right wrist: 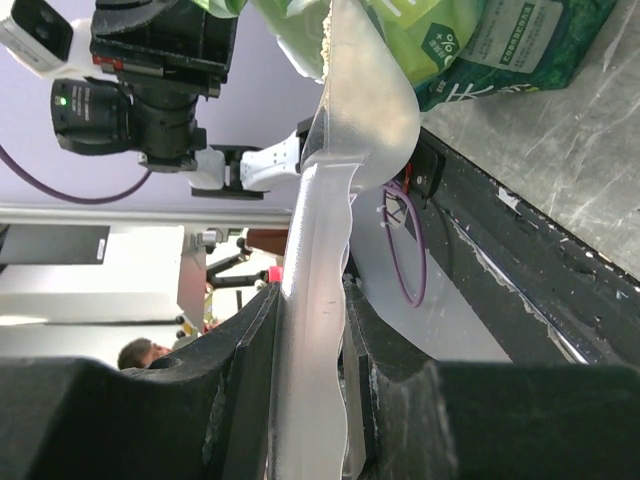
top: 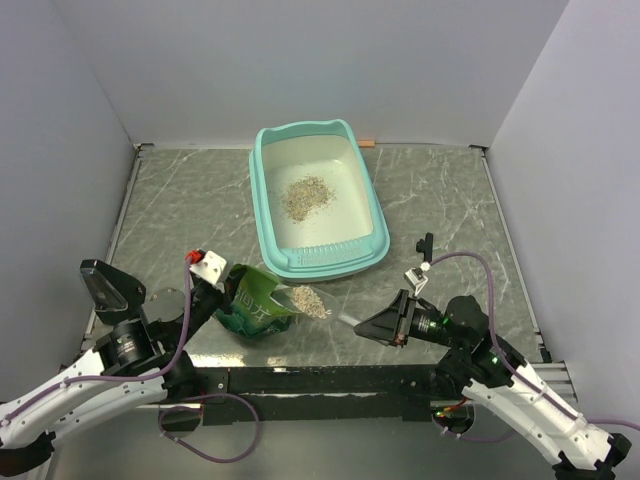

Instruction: Fill the litter box with clean litter

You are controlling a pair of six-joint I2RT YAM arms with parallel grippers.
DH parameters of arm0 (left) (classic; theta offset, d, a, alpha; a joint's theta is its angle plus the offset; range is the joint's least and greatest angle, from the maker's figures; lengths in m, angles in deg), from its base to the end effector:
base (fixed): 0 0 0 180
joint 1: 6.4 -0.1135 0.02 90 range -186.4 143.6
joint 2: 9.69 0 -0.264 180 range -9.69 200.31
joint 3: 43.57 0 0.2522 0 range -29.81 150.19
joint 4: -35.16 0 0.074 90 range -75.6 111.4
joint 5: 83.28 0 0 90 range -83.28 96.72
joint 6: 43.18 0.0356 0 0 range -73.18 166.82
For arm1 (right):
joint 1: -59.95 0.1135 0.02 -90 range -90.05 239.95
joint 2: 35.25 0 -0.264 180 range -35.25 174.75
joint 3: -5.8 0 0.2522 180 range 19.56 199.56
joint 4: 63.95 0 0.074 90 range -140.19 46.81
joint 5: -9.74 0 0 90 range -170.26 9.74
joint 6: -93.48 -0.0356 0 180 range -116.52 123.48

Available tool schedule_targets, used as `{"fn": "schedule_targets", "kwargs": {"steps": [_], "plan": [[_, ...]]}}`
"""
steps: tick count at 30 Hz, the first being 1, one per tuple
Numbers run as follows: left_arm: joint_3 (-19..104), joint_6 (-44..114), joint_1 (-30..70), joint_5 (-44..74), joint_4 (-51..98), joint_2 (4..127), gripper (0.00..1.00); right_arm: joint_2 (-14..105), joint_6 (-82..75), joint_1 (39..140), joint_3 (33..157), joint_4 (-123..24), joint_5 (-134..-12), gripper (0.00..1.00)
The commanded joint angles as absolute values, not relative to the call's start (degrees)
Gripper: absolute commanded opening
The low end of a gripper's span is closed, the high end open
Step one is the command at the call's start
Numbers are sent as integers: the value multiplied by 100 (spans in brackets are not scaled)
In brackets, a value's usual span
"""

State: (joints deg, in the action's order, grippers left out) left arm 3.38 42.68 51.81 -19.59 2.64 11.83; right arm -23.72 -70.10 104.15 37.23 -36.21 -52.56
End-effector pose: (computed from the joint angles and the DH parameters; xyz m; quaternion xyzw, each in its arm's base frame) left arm 0.0699 -0.0829 0.3056 0.1975 0.7185 -0.1878 0.6399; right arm 0.0623 0.0837 0.2377 0.0334 0.7478 0.6395 0.1752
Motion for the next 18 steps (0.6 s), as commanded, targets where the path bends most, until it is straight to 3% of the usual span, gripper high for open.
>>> {"fn": "schedule_targets", "kwargs": {"steps": [1, 18], "plan": [[402, 4217, 5187, -2106, 681, 1131, 1, -2531, -7245, 10398, 4003, -3472, -5486, 0], [438, 4155, 5187, -2150, 629, 1123, 1, -2031, -7078, 10398, 4900, -3366, -6118, 0]]}}
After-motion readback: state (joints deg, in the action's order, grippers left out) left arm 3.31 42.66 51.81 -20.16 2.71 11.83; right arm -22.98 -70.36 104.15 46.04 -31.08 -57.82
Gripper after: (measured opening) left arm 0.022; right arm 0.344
